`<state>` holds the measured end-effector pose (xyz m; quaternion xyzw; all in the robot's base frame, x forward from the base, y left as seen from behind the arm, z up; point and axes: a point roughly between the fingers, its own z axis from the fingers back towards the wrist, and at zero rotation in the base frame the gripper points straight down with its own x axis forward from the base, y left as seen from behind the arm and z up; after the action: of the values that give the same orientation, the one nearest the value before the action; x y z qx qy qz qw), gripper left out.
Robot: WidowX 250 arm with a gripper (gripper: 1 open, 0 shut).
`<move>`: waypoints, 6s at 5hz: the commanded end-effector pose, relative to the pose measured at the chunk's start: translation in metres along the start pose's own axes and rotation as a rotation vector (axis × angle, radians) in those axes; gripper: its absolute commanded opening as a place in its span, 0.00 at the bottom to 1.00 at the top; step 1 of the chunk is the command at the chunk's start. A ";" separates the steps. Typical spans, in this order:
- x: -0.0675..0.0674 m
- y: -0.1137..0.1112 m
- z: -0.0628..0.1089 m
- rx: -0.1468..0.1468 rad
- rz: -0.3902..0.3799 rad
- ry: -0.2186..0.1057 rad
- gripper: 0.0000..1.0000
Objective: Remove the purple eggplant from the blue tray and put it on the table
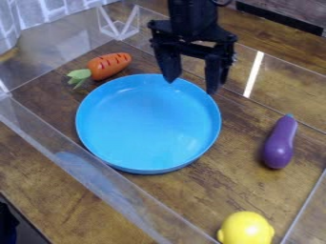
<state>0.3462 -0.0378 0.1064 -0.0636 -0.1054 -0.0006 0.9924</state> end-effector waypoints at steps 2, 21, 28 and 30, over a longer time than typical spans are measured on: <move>0.016 -0.015 0.036 0.041 -0.041 -0.059 1.00; 0.018 -0.030 -0.048 0.061 0.174 -0.024 1.00; 0.044 -0.071 -0.103 0.039 0.205 -0.059 1.00; 0.058 -0.076 -0.123 0.043 0.159 -0.032 1.00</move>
<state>0.4322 -0.1279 0.0252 -0.0566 -0.1329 0.0928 0.9851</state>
